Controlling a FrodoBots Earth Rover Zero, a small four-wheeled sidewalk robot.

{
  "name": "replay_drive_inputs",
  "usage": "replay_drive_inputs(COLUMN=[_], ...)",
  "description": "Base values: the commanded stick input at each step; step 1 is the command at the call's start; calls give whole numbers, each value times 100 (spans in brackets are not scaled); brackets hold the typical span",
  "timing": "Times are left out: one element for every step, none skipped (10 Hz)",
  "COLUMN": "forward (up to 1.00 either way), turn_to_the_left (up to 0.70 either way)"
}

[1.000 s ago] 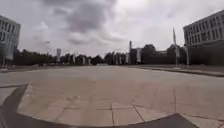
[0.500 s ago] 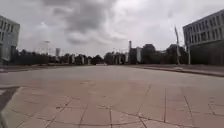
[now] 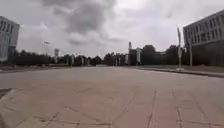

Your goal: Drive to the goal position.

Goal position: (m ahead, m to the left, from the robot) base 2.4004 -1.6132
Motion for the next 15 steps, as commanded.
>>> replay_drive_inputs(forward=[70,70,70,70,70,70,70,70,70,70,70,70,70,70,70], turn_to_the_left=[0,0,0,0,0,0,0,0,0,0,0,0,0,0,0])
